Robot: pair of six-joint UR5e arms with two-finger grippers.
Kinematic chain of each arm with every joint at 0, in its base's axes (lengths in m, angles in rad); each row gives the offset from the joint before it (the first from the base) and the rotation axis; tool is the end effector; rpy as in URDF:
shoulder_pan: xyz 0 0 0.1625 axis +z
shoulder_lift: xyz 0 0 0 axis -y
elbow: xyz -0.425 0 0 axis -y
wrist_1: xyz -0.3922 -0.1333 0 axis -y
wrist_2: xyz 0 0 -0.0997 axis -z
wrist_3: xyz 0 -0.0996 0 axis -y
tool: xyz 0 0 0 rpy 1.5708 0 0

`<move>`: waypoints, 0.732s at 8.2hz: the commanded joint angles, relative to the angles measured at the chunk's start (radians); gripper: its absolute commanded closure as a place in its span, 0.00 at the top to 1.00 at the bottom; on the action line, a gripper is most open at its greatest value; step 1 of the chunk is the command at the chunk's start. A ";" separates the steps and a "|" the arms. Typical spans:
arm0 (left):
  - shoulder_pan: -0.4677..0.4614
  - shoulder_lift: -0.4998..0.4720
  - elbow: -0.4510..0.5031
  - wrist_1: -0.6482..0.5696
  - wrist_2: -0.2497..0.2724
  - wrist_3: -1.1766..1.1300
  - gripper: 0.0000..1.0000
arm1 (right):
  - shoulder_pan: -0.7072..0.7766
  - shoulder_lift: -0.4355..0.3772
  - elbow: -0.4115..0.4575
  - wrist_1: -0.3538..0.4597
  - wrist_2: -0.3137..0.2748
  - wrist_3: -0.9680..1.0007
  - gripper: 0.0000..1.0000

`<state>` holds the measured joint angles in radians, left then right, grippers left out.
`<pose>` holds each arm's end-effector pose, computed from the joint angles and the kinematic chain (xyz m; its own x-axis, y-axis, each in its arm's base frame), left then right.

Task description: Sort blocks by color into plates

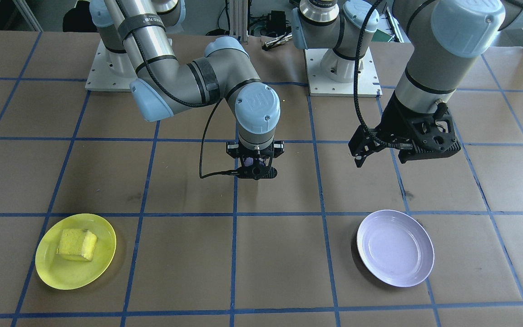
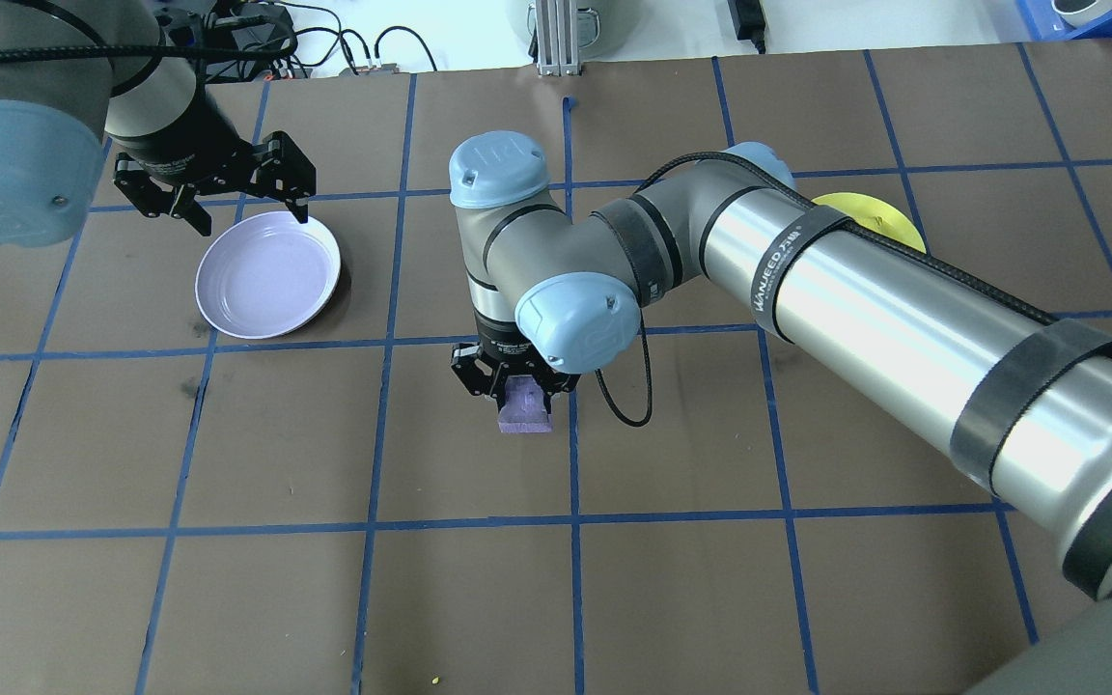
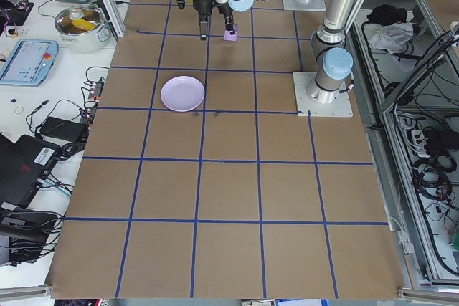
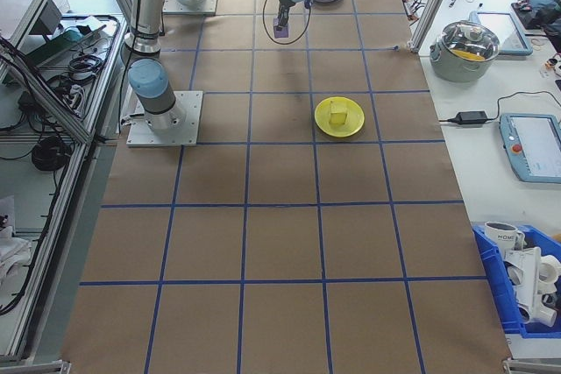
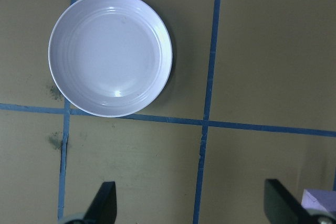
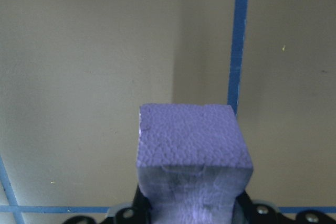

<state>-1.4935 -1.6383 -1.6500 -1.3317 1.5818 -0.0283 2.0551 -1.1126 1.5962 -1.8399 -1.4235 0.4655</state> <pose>-0.0913 -0.5338 0.4392 -0.9943 -0.1063 -0.0083 -0.1051 0.9902 -0.0925 0.4157 -0.4724 0.2438 -0.9995 0.0013 -0.0326 -0.0070 0.9670 0.2546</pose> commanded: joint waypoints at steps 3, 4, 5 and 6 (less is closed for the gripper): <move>0.001 -0.020 -0.008 -0.001 0.000 0.002 1.00 | 0.004 0.044 -0.024 -0.053 0.005 -0.021 1.00; -0.001 -0.023 -0.010 0.000 -0.002 0.001 1.00 | -0.045 -0.002 -0.054 -0.048 0.002 -0.127 1.00; -0.002 -0.020 -0.008 0.000 -0.008 0.002 1.00 | -0.123 -0.041 -0.059 -0.015 0.001 -0.207 1.00; -0.007 -0.029 -0.010 0.002 -0.019 -0.011 1.00 | -0.175 -0.067 -0.056 0.043 -0.017 -0.262 1.00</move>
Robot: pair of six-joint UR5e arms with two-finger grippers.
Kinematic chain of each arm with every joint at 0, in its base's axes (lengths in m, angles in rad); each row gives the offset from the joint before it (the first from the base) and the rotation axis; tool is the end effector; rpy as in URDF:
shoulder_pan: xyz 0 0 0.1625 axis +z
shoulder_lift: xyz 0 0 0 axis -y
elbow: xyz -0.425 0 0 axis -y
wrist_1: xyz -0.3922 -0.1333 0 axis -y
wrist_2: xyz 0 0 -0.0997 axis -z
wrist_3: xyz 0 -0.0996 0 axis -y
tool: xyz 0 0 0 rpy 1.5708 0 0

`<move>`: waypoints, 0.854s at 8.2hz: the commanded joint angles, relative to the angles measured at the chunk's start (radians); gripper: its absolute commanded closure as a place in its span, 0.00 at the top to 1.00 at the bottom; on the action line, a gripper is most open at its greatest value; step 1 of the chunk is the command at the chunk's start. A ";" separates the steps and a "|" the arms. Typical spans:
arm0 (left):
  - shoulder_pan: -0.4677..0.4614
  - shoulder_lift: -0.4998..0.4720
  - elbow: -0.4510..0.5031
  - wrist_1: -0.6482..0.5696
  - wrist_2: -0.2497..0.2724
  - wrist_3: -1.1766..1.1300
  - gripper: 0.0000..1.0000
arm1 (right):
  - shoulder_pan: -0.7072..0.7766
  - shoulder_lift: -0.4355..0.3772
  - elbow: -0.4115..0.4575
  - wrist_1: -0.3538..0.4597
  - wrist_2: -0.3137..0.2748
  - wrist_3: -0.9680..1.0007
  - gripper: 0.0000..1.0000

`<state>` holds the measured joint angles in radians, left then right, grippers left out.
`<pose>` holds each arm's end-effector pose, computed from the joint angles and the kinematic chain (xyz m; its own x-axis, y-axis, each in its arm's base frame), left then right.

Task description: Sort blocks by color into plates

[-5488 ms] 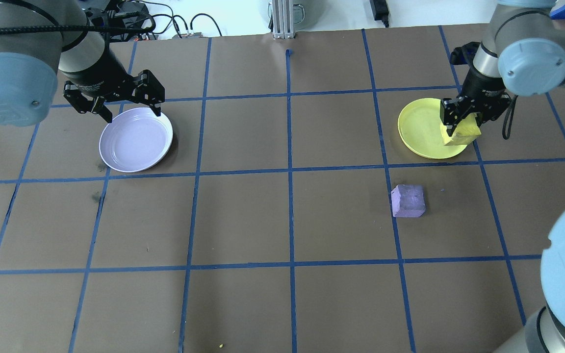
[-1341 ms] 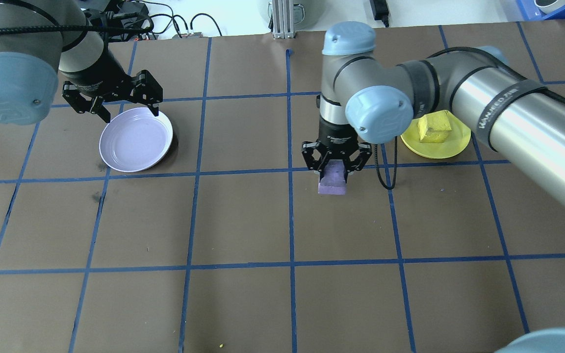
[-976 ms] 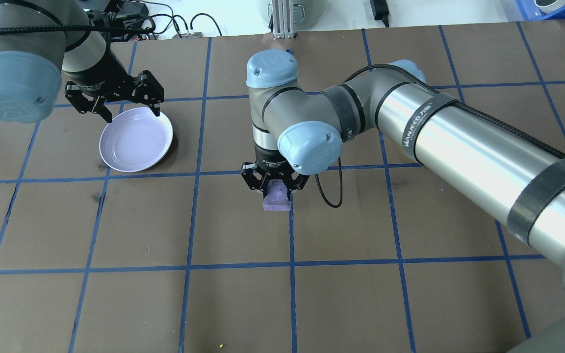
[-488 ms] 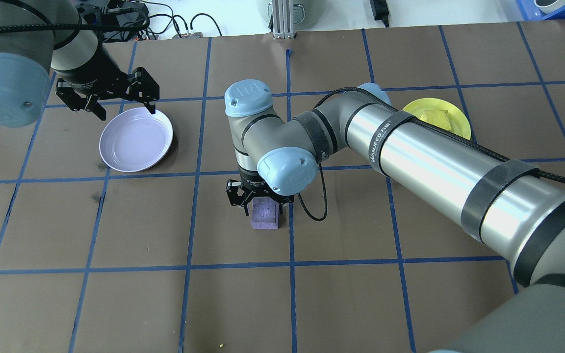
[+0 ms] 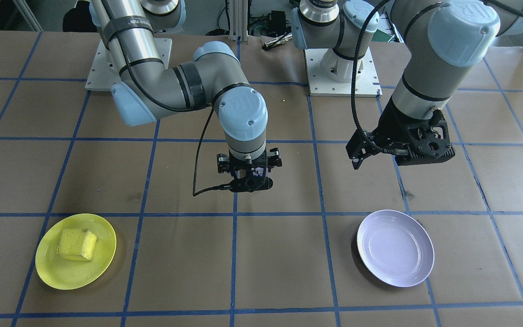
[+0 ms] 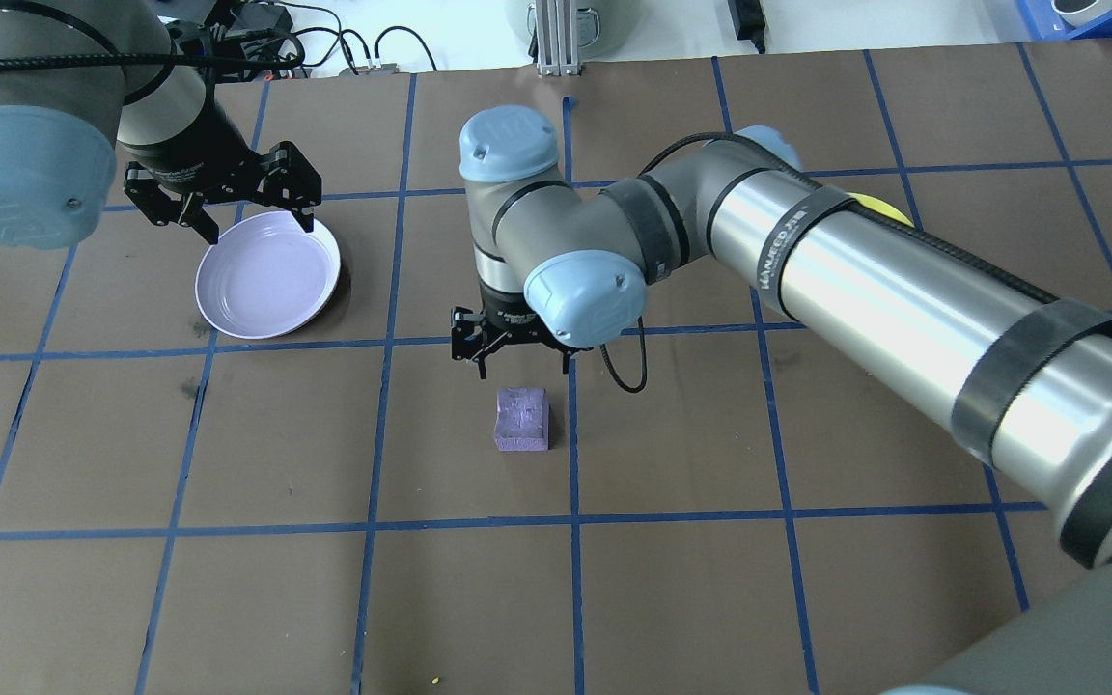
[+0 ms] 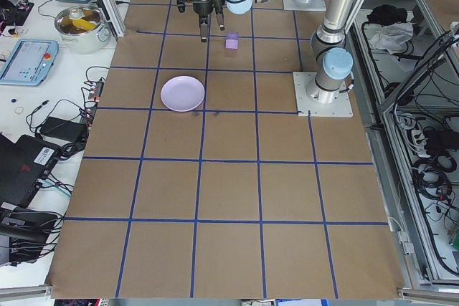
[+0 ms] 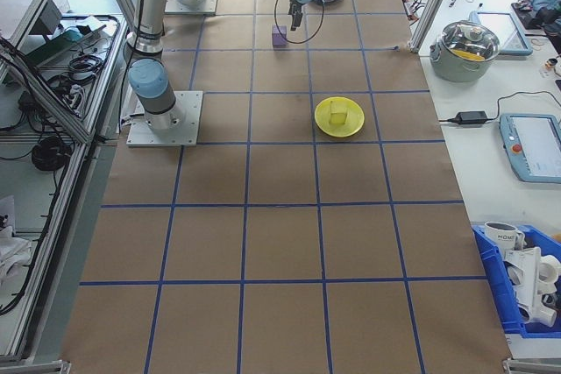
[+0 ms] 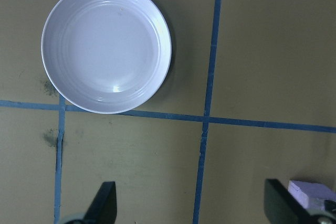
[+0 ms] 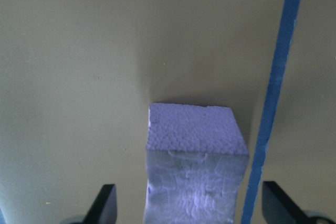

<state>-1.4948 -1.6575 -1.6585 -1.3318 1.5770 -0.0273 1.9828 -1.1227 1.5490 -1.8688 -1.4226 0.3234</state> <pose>-0.0921 -0.5375 0.4249 -0.9946 -0.1035 -0.0044 -0.1030 0.9926 -0.0647 0.3869 -0.5157 0.2729 -0.9927 -0.0703 -0.0982 -0.0862 0.9820 0.1678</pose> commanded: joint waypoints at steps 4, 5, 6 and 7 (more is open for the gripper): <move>-0.244 -0.092 -0.024 0.005 -0.103 -0.164 1.00 | -0.347 -0.190 -0.030 0.153 -0.156 -0.449 1.00; -0.293 -0.111 -0.029 0.000 -0.101 -0.167 1.00 | -0.369 -0.251 -0.044 0.239 -0.154 -0.458 1.00; -0.320 -0.131 -0.041 0.000 -0.101 -0.164 1.00 | -0.358 -0.357 -0.032 0.267 -0.163 -0.454 1.00; -0.332 -0.151 -0.059 0.000 -0.103 -0.163 1.00 | -0.357 -0.464 -0.011 0.396 -0.150 -0.445 1.00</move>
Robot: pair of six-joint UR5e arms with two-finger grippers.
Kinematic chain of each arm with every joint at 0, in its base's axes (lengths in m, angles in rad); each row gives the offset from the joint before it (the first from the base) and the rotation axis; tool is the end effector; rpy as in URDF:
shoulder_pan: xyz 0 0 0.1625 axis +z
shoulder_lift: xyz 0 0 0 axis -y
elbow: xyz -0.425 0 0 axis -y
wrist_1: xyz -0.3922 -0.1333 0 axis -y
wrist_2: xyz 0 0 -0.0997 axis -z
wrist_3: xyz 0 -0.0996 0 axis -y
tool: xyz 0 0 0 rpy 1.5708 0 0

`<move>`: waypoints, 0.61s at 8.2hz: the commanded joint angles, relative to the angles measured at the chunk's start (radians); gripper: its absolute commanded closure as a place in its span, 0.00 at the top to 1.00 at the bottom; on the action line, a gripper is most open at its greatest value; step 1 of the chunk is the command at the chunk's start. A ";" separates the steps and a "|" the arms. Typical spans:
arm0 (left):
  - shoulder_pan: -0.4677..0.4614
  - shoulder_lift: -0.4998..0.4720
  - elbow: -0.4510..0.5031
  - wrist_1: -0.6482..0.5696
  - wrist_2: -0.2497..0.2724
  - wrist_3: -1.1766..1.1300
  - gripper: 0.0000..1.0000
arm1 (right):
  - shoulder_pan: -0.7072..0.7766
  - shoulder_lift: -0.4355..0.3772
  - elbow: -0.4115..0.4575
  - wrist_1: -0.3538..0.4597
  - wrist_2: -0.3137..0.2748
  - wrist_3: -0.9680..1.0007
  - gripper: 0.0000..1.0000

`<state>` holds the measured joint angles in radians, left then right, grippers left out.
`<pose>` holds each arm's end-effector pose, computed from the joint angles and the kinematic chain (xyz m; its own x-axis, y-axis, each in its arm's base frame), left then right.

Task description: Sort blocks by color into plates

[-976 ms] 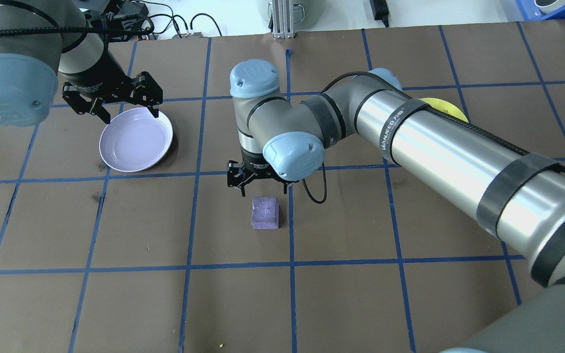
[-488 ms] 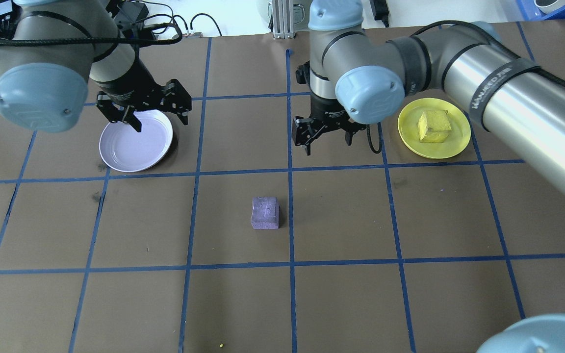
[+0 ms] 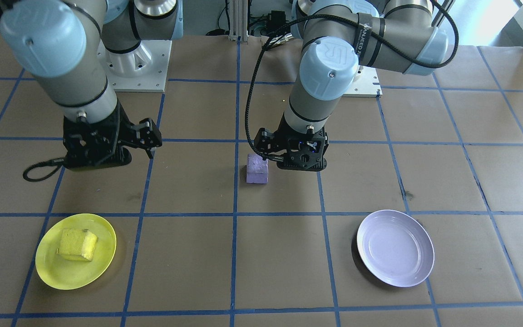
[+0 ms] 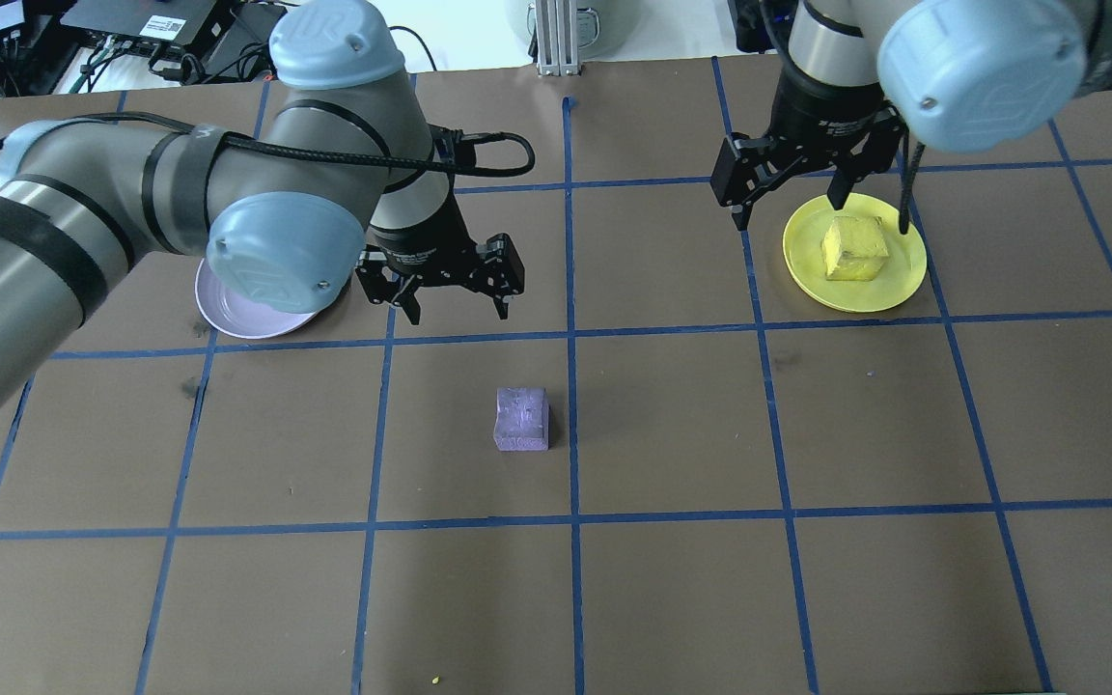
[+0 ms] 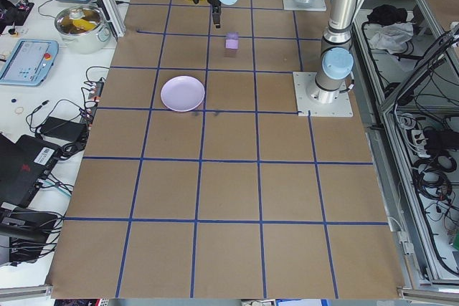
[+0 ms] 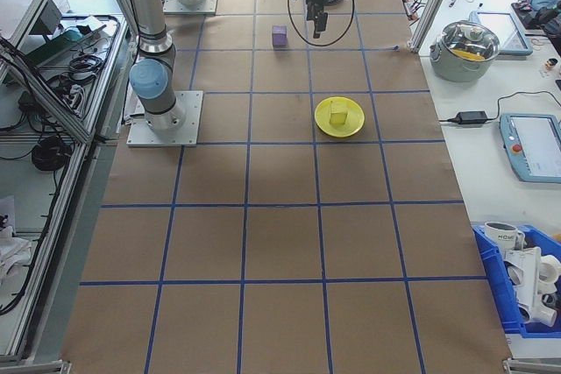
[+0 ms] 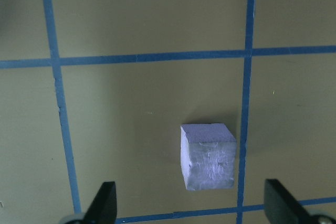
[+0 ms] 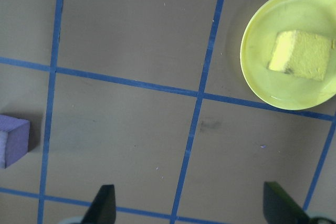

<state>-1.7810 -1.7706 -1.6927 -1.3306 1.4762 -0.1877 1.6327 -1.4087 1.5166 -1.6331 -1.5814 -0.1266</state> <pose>-0.2539 -0.5059 0.3481 -0.9969 0.0148 0.0773 0.0223 0.9950 0.0976 0.1662 -0.5443 0.4357 -0.9822 -0.1877 0.0048 -0.1873 0.9812 0.0465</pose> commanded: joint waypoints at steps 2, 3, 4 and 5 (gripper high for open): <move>-0.078 -0.093 -0.050 -0.001 -0.002 0.010 1.00 | -0.007 -0.268 0.063 0.158 0.006 -0.004 1.00; -0.095 -0.104 -0.048 0.001 -0.002 0.016 1.00 | -0.005 -0.254 0.062 0.109 0.007 -0.005 1.00; -0.097 -0.110 -0.053 -0.001 -0.002 0.014 1.00 | -0.005 -0.242 0.051 0.098 0.006 -0.005 1.00; -0.101 -0.124 -0.065 0.001 -0.007 0.013 1.00 | -0.005 -0.239 0.050 0.102 -0.008 -0.010 1.00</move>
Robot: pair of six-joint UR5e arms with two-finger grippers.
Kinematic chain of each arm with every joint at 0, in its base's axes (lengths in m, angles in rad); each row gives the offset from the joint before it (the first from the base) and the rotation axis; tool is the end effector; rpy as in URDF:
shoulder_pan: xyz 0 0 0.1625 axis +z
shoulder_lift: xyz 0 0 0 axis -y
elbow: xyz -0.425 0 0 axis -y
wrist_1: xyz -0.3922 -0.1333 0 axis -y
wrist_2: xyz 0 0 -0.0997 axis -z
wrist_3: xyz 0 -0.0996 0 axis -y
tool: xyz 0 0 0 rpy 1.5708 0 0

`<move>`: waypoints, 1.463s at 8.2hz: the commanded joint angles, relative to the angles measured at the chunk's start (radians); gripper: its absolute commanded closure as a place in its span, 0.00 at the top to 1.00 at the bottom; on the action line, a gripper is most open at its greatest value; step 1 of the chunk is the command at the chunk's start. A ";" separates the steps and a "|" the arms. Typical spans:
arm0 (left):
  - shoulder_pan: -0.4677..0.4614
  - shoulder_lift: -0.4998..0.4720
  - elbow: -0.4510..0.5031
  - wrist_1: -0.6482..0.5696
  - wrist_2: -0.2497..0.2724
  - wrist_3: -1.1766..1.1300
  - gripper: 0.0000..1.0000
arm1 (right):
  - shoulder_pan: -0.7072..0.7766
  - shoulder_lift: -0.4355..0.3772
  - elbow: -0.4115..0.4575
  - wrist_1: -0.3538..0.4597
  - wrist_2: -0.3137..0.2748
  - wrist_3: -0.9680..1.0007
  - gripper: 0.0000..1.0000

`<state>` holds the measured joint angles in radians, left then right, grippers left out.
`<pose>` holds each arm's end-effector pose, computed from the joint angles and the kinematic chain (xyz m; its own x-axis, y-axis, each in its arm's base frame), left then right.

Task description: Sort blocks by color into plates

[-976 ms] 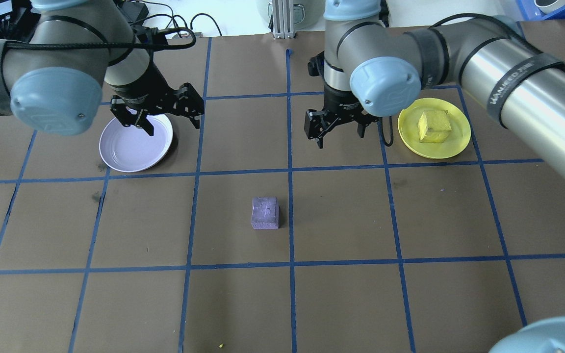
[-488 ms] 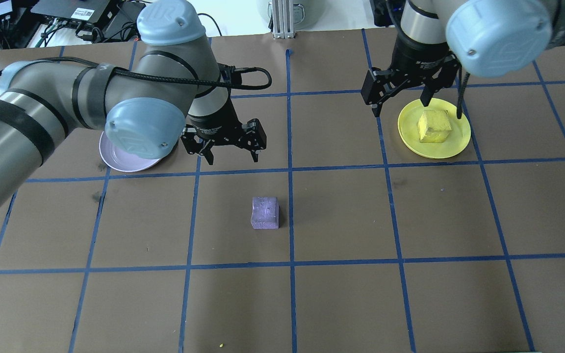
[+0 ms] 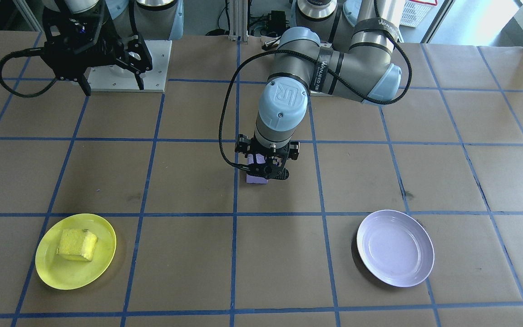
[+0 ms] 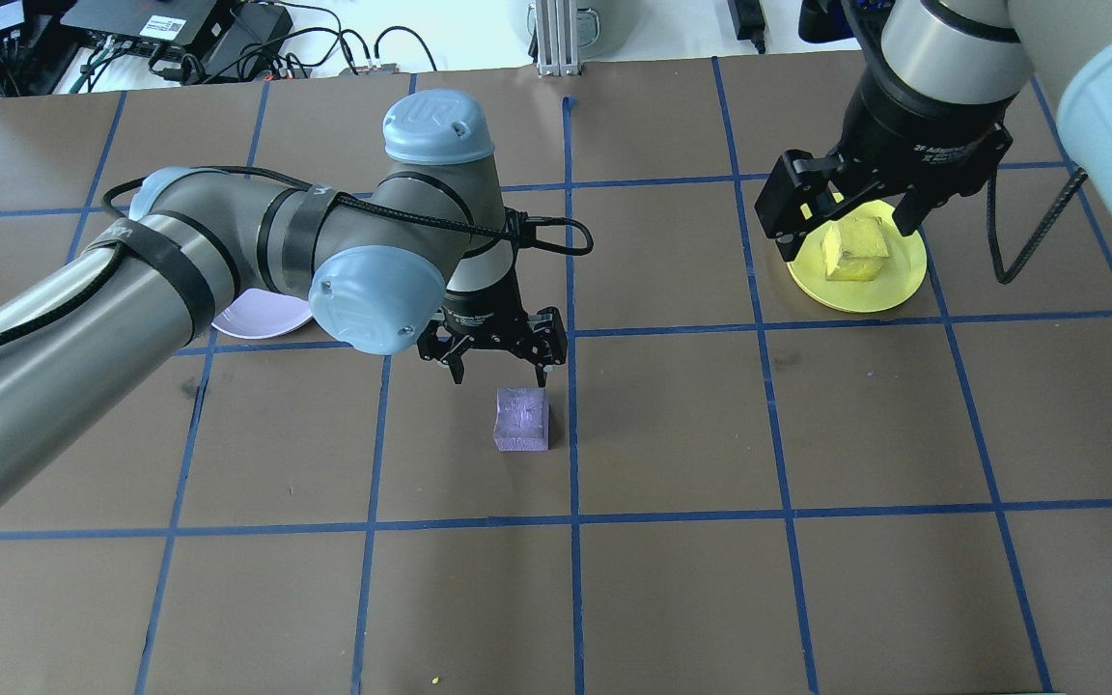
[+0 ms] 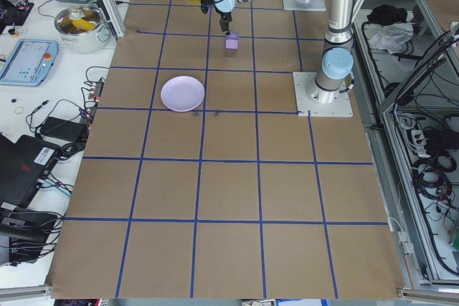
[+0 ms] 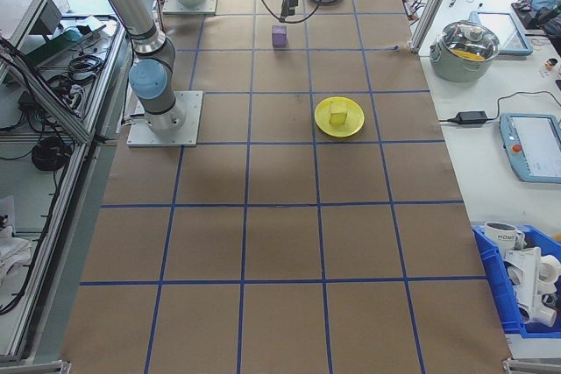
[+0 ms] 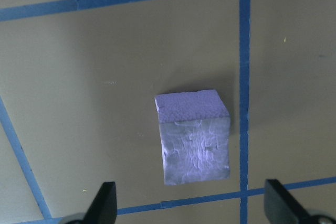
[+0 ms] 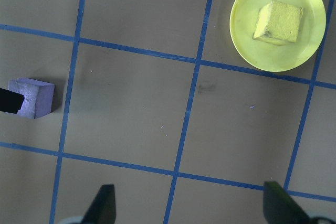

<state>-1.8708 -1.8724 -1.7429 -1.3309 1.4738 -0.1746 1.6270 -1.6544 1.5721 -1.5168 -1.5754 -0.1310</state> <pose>-0.2989 -0.4825 0.2699 -0.9929 0.1071 0.0525 0.1168 0.9626 0.2445 0.1584 -0.4497 0.5215 -0.9825 -0.1859 0.0083 -0.1861 0.9821 -0.0275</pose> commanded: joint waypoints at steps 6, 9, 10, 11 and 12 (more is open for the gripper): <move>-0.025 -0.139 -0.015 0.071 -0.001 -0.003 1.00 | -0.009 0.039 -0.053 0.015 -0.058 -0.007 1.00; -0.025 -0.152 -0.012 0.073 -0.007 0.023 0.00 | -0.009 0.097 -0.147 0.060 -0.048 -0.002 1.00; -0.025 -0.146 -0.003 0.073 -0.010 0.024 0.00 | -0.009 0.106 -0.144 0.043 -0.052 0.005 1.00; -0.019 -0.128 -0.001 0.053 -0.006 0.024 0.00 | -0.009 0.105 -0.144 0.035 -0.061 0.007 1.00; -0.011 -0.117 0.005 -0.038 -0.004 0.024 0.00 | -0.009 0.105 -0.135 0.036 -0.063 0.010 1.00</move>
<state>-1.8929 -2.0103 -1.7470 -1.2727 1.4669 -0.1514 1.6184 -1.5522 1.4302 -1.4721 -1.6320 -0.1271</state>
